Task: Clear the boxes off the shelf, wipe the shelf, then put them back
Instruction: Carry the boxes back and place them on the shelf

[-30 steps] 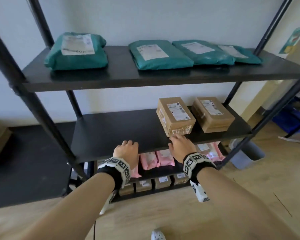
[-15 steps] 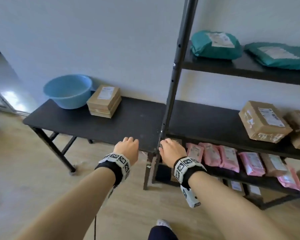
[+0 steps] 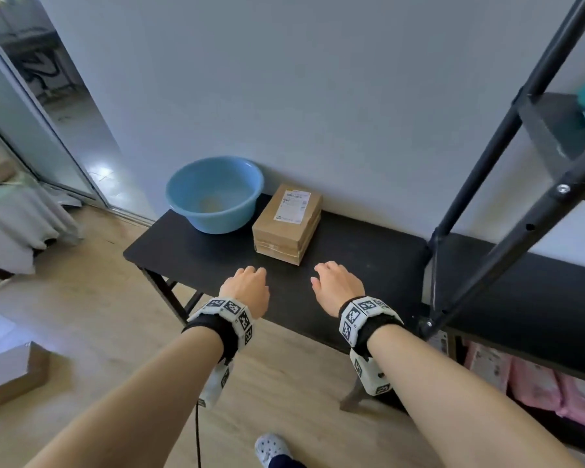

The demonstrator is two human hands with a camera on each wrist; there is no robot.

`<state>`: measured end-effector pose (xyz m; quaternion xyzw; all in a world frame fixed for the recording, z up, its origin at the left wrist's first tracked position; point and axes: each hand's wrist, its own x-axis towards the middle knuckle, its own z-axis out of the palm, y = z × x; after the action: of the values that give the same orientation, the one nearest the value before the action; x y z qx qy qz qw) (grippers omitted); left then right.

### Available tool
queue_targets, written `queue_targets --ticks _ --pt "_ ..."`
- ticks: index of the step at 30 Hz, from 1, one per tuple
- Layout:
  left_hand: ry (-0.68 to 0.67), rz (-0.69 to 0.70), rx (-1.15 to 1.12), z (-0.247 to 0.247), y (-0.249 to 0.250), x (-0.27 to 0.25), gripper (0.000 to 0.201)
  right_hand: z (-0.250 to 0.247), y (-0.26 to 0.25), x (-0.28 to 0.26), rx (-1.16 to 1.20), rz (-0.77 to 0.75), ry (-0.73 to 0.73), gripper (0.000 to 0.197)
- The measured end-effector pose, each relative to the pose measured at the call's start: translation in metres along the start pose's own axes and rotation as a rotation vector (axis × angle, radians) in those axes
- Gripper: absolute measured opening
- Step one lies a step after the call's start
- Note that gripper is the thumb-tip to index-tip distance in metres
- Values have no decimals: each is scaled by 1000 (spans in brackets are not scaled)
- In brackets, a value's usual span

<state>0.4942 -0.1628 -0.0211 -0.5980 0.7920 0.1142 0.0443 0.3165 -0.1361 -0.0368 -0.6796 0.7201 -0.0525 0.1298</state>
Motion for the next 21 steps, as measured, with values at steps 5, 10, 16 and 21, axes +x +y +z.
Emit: queue_targets --ticks 5,10,16,21 --pt "-20 6 -206 -16 -30 76 47 4 -9 83 234 166 -72 43" --pt "-62 6 -344 -16 -50 151 53 14 -11 154 615 379 -73 63" --pt "-71 -49 -506 0 -51 194 52 29 0 188 969 519 -111 64" --pt "-110 -225 -605 10 -53 207 51 42 6 194 1110 566 -124 68"
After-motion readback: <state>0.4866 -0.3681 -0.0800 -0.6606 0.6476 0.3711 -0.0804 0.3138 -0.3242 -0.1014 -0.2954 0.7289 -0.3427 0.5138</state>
